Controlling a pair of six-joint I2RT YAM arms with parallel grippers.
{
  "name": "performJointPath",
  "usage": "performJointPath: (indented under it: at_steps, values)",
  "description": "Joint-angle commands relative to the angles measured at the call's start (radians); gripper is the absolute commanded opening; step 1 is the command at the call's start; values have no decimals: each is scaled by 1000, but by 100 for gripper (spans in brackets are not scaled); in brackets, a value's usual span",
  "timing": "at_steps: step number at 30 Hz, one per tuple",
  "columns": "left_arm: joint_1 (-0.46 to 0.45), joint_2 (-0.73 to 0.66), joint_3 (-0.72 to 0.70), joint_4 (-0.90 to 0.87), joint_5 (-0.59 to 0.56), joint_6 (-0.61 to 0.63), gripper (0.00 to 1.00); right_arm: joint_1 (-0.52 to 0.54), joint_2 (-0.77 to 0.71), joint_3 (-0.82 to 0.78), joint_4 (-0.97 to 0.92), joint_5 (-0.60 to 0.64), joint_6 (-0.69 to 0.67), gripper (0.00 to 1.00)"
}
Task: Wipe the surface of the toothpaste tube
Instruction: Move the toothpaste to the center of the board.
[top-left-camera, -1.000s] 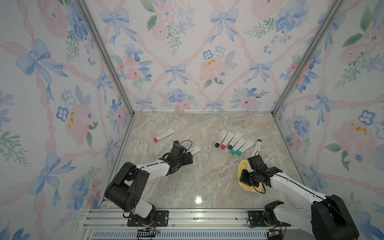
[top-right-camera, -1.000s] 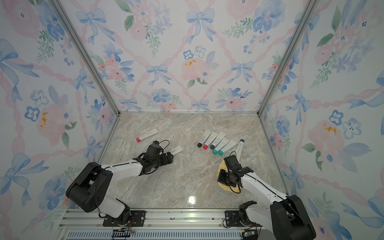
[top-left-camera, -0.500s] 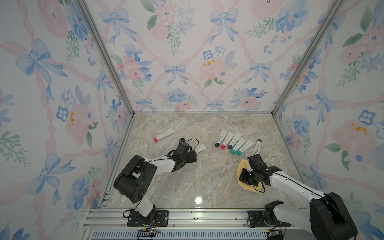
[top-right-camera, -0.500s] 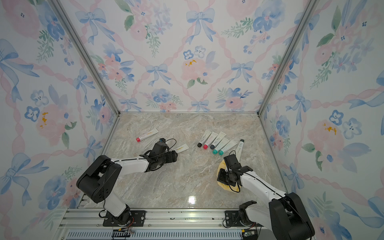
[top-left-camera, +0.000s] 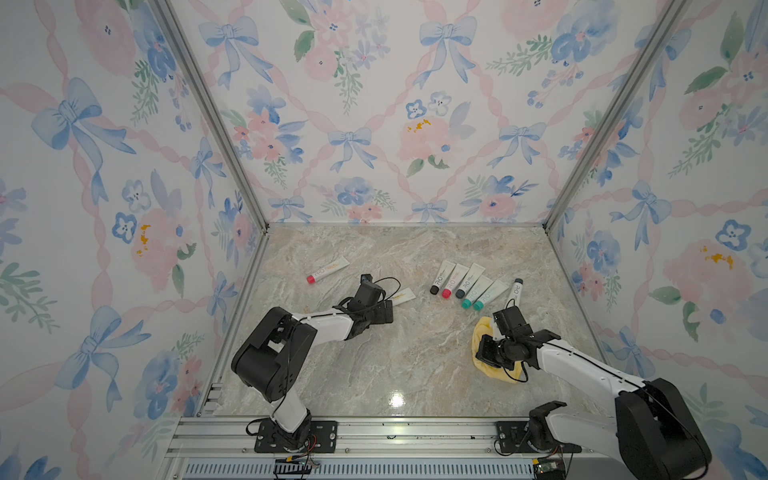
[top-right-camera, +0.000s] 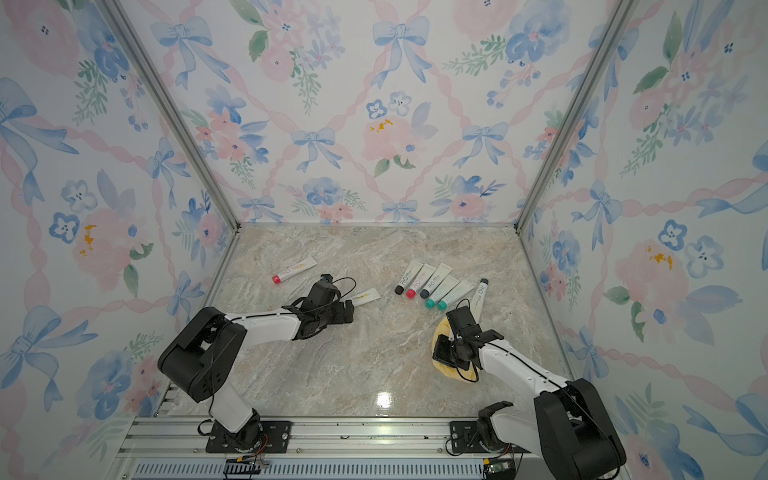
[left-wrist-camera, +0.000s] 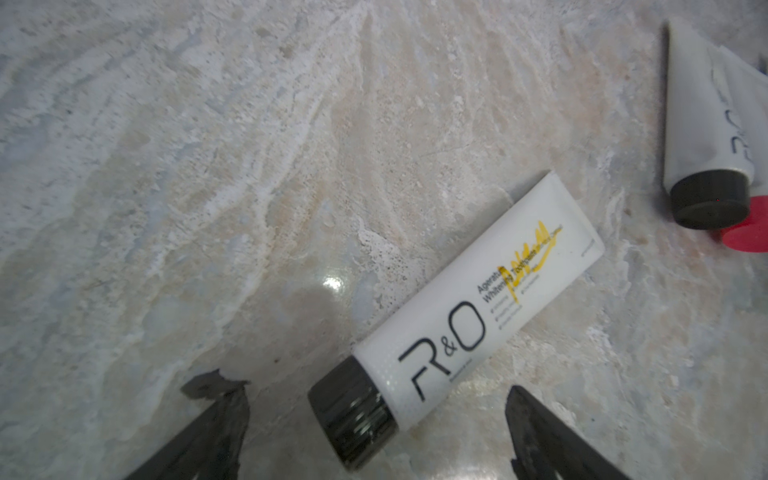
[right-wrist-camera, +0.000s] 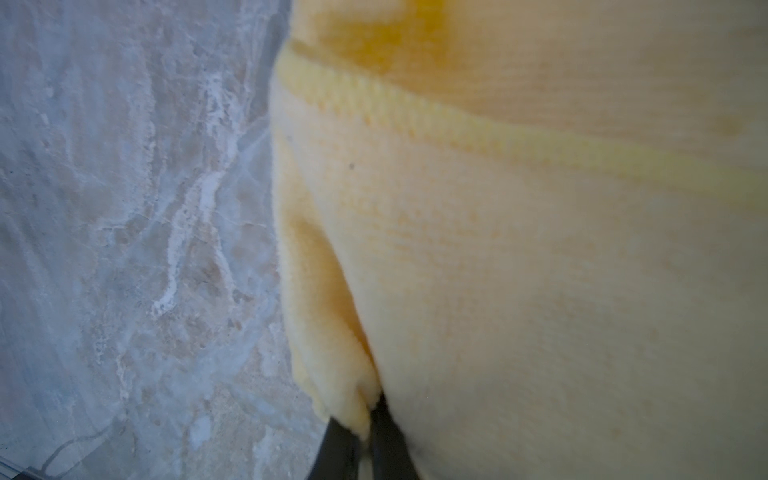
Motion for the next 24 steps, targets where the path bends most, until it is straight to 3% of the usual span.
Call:
performJointPath:
  at_steps: [1,5,8,16,24]
  values:
    - [-3,69,50,-54,50,60,98,-5,25,-29,-9,29,-11,8]
    - [-15,106,75,-55,69,86,96,-5,20,-30,-10,30,-11,8]
    - [-25,97,59,-55,83,94,87,-5,10,-33,-14,31,-11,8]
    - [-38,38,-46,-61,79,89,54,-5,21,-31,-10,26,-13,8]
    - [-46,74,-38,-65,100,107,28,-5,10,-31,-16,30,-13,8]
